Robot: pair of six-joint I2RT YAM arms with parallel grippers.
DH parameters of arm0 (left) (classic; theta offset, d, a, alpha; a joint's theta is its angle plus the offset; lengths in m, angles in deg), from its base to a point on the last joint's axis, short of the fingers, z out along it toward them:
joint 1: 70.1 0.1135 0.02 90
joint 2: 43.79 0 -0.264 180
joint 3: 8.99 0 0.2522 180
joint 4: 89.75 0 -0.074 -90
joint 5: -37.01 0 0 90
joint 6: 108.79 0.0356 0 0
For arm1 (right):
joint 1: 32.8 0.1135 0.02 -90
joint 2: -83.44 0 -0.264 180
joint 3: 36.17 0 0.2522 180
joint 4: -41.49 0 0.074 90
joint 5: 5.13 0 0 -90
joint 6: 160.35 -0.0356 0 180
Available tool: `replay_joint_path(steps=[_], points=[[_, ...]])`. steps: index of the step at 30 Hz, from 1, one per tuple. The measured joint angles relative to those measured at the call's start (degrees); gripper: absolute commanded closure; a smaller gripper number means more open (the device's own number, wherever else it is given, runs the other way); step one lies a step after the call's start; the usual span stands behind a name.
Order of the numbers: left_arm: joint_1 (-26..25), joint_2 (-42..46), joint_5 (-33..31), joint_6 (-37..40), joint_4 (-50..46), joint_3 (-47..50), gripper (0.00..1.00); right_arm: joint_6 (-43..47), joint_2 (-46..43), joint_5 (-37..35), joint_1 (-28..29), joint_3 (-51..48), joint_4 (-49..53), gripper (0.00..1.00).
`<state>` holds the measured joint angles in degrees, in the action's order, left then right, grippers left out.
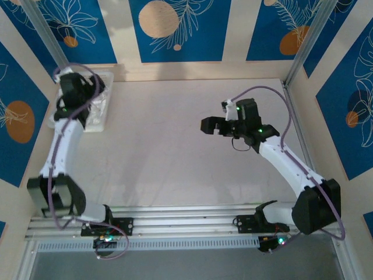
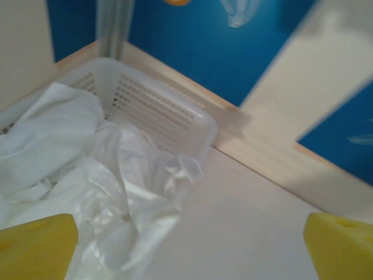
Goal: Fold the inside-out t-shirt
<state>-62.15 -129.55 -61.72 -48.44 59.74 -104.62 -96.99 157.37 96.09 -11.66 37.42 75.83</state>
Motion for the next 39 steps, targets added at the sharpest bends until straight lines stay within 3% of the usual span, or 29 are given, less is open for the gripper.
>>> replay_joint_path(steps=[3, 9, 14, 15, 16, 17, 18, 19, 26, 29, 31, 34, 37, 39], points=[[5.9, -12.9, 5.2, -3.0, -6.9, -12.3, 0.04, -0.4, 1.0, 1.3, 1.3, 1.4, 3.6, 0.01], [9.1, -40.7, 13.9, -2.8, -21.3, -38.9, 0.02, -0.8, 0.9, 1.2, 1.4, 1.4, 6.2, 0.01], [9.1, -50.0, 18.7, -4.4, -27.2, -44.7, 0.02, -0.8, 0.9, 1.3, 1.3, 1.4, 7.9, 0.01], [9.2, -51.0, 20.3, -5.1, -27.4, -44.9, 0.08, -0.8, 0.9, 1.3, 1.3, 1.5, 8.4, 0.01], [9.4, -51.8, 22.0, -6.3, -27.4, -45.2, 0.32, -0.8, 0.9, 1.2, 1.3, 1.6, 9.0, 0.01], [9.6, -52.6, 24.1, -7.3, -26.9, -45.3, 0.78, -0.8, 0.9, 1.2, 1.3, 1.8, 9.7, 0.01], [9.8, -53.2, 26.0, -8.0, -26.4, -45.4, 1.00, -0.8, 0.7, 1.2, 1.3, 2.1, 10.4, 0.01], [10.0, -53.6, 27.8, -8.5, -25.8, -45.5, 1.00, -0.8, 0.4, 1.0, 1.3, 2.2, 10.9, 0.01], [9.4, -48.0, 38.2, -11.5, -21.9, -45.7, 1.00, -2.0, -8.6, -0.8, 1.4, 2.2, 12.8, 0.01], [6.8, -41.6, 40.3, -12.2, -22.4, -53.4, 1.00, -3.4, -13.0, -1.8, 1.4, 1.2, 11.2, 0.01], [3.3, -36.9, 40.8, -12.2, -22.4, -59.8, 1.00, -4.3, -14.7, -2.6, 1.4, 0.4, 10.0, 0.01], [-5.9, -25.8, 40.7, -10.7, -22.1, -62.9, 1.00, -5.9, -16.0, -4.7, 1.4, -0.8, 9.0, 0.01], [-16.9, -15.5, 41.4, -8.2, -21.0, -60.4, 1.00, -7.1, -16.8, -5.9, 1.4, -2.2, 8.4, 0.01], [-21.5, -10.3, 41.5, -6.4, -20.1, -55.7, 1.00, -7.9, -17.9, -6.4, 1.3, -3.4, 8.0, 0.01]])
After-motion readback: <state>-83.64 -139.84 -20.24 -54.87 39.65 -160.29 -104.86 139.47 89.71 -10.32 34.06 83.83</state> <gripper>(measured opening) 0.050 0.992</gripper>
